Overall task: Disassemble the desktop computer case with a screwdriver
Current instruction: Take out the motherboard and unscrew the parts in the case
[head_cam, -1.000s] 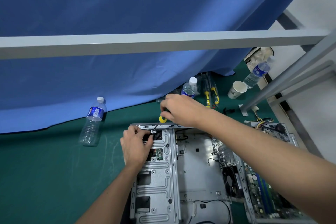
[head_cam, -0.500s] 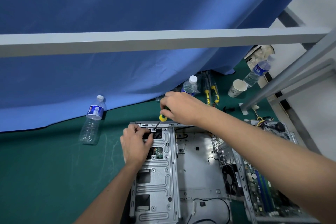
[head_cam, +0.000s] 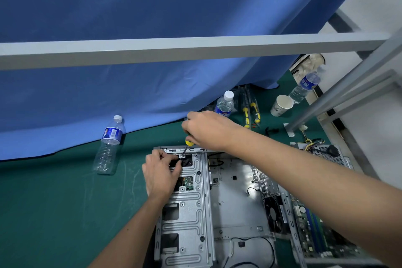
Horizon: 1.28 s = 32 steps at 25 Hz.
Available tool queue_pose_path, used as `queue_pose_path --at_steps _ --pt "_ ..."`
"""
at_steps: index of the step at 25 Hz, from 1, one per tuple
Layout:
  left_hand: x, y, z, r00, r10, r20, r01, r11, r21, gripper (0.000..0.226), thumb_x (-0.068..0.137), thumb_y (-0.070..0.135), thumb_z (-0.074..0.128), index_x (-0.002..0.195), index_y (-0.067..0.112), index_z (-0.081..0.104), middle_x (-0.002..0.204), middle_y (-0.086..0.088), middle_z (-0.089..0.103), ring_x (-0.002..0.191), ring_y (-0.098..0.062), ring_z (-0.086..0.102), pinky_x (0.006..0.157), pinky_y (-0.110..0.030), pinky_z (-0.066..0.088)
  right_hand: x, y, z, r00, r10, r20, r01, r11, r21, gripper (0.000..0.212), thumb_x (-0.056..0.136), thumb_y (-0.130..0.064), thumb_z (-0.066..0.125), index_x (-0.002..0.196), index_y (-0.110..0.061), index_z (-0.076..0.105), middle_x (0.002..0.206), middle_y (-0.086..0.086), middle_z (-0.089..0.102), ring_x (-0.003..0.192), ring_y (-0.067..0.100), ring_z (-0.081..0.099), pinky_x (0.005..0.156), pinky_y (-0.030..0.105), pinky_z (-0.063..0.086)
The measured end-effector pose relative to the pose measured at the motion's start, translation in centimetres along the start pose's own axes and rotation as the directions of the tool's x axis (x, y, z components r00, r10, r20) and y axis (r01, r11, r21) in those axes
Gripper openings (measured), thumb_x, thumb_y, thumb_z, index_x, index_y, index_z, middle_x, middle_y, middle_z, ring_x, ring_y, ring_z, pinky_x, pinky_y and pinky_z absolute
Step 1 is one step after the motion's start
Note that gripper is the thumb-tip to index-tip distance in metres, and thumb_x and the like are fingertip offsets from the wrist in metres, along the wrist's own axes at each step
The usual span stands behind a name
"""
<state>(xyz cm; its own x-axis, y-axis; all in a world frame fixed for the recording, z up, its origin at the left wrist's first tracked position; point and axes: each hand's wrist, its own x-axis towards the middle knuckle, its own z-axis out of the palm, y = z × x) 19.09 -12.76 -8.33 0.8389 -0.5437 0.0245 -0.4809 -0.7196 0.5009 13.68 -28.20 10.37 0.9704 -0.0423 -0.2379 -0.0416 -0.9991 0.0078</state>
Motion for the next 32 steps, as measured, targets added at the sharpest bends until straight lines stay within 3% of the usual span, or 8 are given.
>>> queue_pose_path --at_steps 3,8,12,16,20,24,28,32 --pt "0.0 0.0 -0.1 1.0 0.0 0.002 0.0 1.0 0.002 0.016 0.082 0.035 0.076 0.095 0.026 0.077 0.095 0.005 0.048 0.093 -0.021 0.045 0.08 -0.036 0.034 0.8 -1.4 -0.6 0.999 0.014 0.049 -0.009 0.994 -0.106 0.026 0.1 -0.03 0.048 0.102 -0.008 0.062 0.102 0.012 0.064 0.092 0.032 0.063 0.063 0.032 0.034" --pt "0.0 -0.1 0.0 1.0 0.002 0.014 -0.002 1.0 0.017 0.017 0.082 0.036 0.075 0.096 0.025 0.077 0.096 0.005 0.048 0.095 -0.021 0.044 0.08 -0.034 0.032 2.5 -1.8 -2.4 0.968 -0.143 0.206 0.141 0.99 0.025 0.026 0.089 -0.006 0.054 0.114 -0.014 0.058 0.105 0.003 0.054 0.096 0.024 0.052 0.066 0.029 0.034" --pt "0.0 -0.1 0.0 1.0 0.01 0.0 -0.01 1.0 -0.003 0.017 0.082 0.036 0.076 0.096 0.026 0.077 0.095 0.006 0.047 0.094 -0.02 0.044 0.08 -0.032 0.029 2.8 -1.5 -1.9 0.973 0.16 0.169 -0.157 0.987 -0.032 0.035 0.099 -0.043 0.049 0.106 -0.01 0.059 0.107 0.011 0.059 0.097 0.028 0.058 0.069 0.032 0.038" --pt "0.0 -0.1 0.0 1.0 0.005 0.001 -0.005 1.0 -0.006 0.016 0.082 0.036 0.076 0.094 0.027 0.076 0.095 0.007 0.046 0.094 -0.019 0.044 0.08 -0.032 0.029 1.8 -0.6 -1.8 0.986 -0.085 0.145 0.081 0.996 0.035 0.012 0.092 -0.015 0.056 0.103 -0.017 0.057 0.1 0.001 0.045 0.093 0.024 0.044 0.067 0.032 0.036" --pt "0.0 0.0 0.0 1.0 -0.004 0.002 0.004 1.0 -0.006 0.015 0.081 0.037 0.076 0.093 0.028 0.076 0.094 0.007 0.046 0.093 -0.019 0.044 0.08 -0.034 0.032 1.0 -0.5 -1.1 0.983 0.137 0.126 -0.127 0.988 -0.084 0.03 0.101 -0.038 0.048 0.122 -0.018 0.055 0.109 0.01 0.057 0.093 0.026 0.056 0.067 0.034 0.037" --pt "0.2 0.2 0.0 0.999 -0.044 0.023 0.045 0.999 -0.015 0.017 0.081 0.039 0.076 0.093 0.028 0.075 0.095 0.006 0.046 0.095 -0.02 0.045 0.08 -0.033 0.03 0.5 0.4 -1.0 0.994 -0.09 0.056 0.083 0.989 0.119 0.02 0.09 -0.014 0.059 0.11 -0.016 0.056 0.104 0.002 0.047 0.099 0.023 0.042 0.071 0.034 0.039" --pt "0.2 1.7 0.2 0.995 -0.092 0.04 0.094 0.995 -0.034 0.017 0.083 0.04 0.074 0.094 0.026 0.075 0.099 0.002 0.049 0.1 -0.023 0.045 0.084 -0.038 0.031 1.1 -0.6 -0.8 0.98 0.176 0.093 -0.182 0.981 0.061 0.04 0.097 -0.046 0.052 0.112 -0.008 0.054 0.102 0.013 0.056 0.091 0.031 0.055 0.069 0.035 0.036" --pt "0.2 3.1 0.7 0.983 -0.182 -0.007 0.182 0.983 -0.036 0.015 0.085 0.035 0.072 0.089 0.021 0.077 0.098 -0.002 0.053 0.099 -0.025 0.045 0.084 -0.038 0.029 1.2 -0.3 -1.0 0.997 -0.057 0.05 0.046 0.981 0.189 0.018 0.095 -0.015 0.053 0.112 -0.015 0.054 0.109 0.004 0.05 0.097 0.025 0.046 0.076 0.035 0.041"
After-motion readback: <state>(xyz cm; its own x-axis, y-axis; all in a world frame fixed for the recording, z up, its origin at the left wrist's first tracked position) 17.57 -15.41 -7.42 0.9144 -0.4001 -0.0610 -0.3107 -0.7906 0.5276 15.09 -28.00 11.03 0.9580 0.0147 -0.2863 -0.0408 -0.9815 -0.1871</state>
